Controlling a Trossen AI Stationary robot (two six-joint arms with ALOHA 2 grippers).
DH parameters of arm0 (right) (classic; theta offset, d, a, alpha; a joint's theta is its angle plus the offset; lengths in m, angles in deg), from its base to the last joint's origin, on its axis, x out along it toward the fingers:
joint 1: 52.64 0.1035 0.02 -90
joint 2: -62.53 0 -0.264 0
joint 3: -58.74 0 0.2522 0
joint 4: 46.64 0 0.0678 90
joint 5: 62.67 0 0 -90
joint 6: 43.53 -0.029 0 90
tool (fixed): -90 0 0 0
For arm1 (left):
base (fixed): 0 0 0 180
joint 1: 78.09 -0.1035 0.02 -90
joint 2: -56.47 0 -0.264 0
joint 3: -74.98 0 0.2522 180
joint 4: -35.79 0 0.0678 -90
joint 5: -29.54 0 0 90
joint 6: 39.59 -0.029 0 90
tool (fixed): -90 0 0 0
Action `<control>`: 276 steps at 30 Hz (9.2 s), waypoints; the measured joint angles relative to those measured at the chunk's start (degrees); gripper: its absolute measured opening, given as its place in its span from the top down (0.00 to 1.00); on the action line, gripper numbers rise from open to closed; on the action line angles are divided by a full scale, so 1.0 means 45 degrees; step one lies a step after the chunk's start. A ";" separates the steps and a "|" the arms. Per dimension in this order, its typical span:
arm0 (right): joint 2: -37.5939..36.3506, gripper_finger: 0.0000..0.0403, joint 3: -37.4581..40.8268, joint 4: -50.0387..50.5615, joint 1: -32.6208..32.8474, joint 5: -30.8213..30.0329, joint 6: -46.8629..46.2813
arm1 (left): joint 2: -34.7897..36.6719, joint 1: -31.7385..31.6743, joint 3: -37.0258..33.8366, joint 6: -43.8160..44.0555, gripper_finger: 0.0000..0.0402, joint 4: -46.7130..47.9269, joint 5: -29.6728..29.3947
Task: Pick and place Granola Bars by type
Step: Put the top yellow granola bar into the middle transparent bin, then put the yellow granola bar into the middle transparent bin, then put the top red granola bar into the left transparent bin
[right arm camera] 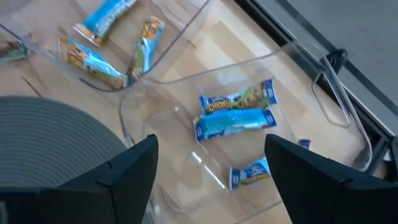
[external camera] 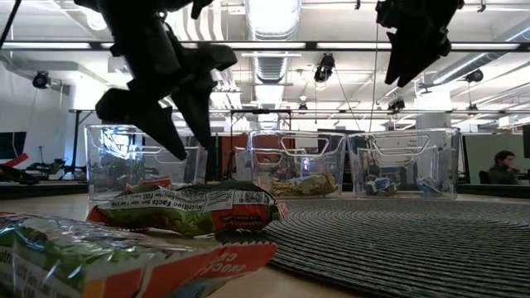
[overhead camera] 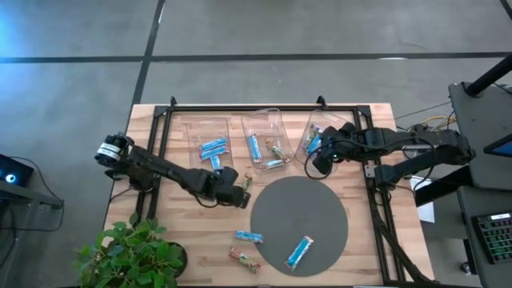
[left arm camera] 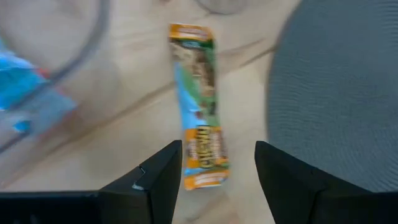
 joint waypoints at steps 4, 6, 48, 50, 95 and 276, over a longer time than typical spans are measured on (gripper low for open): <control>0.0000 0.30 0.0133 0.0138 0.0000 0.0000 -0.0037 | -0.0263 0.0048 0.0002 -0.0306 0.54 -0.0751 0.0114; 0.0000 0.30 0.0133 0.0105 0.0000 -0.0041 -0.0158 | -0.0477 0.0093 0.0099 -0.0184 0.54 -0.0777 0.0105; -0.0005 0.34 0.0152 -0.0118 -0.0056 -0.0383 0.0324 | -0.0009 -0.1072 0.3460 -0.2542 0.84 -0.0650 -0.2901; -0.0005 0.34 0.0152 -0.0296 -0.0083 -0.0514 0.0321 | 0.0151 -0.1945 0.3506 -0.2743 0.84 -0.1304 -0.2861; 0.3651 0.38 0.1333 -0.3304 0.6235 0.6808 0.8087 | 0.2124 0.1036 0.3324 -0.4935 0.57 0.1509 0.0554; 1.3279 0.89 -0.6275 -1.0977 0.2525 1.0109 0.0609 | 0.3288 0.6828 0.1253 -0.4515 0.57 0.3877 -0.5022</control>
